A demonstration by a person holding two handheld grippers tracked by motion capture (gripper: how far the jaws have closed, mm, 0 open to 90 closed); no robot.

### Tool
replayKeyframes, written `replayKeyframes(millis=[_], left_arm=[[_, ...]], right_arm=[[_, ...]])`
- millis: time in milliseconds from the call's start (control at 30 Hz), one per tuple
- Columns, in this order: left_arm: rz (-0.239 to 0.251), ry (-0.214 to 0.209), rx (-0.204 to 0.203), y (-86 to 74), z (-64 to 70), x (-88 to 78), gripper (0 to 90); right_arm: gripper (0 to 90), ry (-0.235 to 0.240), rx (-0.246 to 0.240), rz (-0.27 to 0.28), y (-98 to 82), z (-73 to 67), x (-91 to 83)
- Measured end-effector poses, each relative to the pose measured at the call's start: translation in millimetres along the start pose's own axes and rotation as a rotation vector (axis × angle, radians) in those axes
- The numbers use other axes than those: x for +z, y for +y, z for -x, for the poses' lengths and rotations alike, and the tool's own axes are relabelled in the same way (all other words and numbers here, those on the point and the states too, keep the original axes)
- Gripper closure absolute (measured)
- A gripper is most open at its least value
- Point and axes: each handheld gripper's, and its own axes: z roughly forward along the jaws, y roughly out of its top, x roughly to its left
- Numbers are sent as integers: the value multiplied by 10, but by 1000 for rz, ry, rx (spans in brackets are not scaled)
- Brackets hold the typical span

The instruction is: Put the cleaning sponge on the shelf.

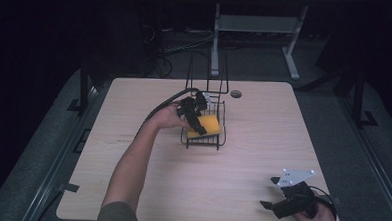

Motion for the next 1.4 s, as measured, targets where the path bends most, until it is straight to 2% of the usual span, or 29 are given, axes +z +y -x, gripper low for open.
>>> replayKeyframes(millis=[33,133,200,300,533,633,700,733,933,1033,1133,1233,1400], left_arm=[[1,4,10,-22,-4,-1,173],[12,12,-25,-78,38,-21,172],[16,16,-12,-87,59,-43,172],[47,40,-5,-110,99,-67,173],[45,55,-14,-202,105,-115,173],[55,73,-18,-226,103,-149,173],[64,74,-18,-233,107,-174,173],[49,62,-15,-232,104,-197,173],[38,68,-7,-263,138,-217,173],[59,74,-13,-309,157,-232,174],[62,80,-15,-371,170,-263,174],[45,87,-7,-413,205,-286,174],[69,93,0,-473,270,-335,176]], right_arm=[[137,-2,-2,-4,3,-2,0],[137,2,-4,-4,9,-7,10],[136,4,-1,-3,12,-11,16],[136,4,-6,-6,19,-11,18],[136,9,-8,-13,36,-26,29],[136,12,-8,-15,38,-26,35],[136,14,-7,-17,40,-24,42],[136,14,-4,-20,41,-28,43],[136,19,-9,-17,46,-34,52],[136,18,-11,-21,50,-35,49],[136,21,-7,-17,56,-38,53],[136,22,-5,-19,62,-37,58],[136,16,-14,-18,81,-25,53]])
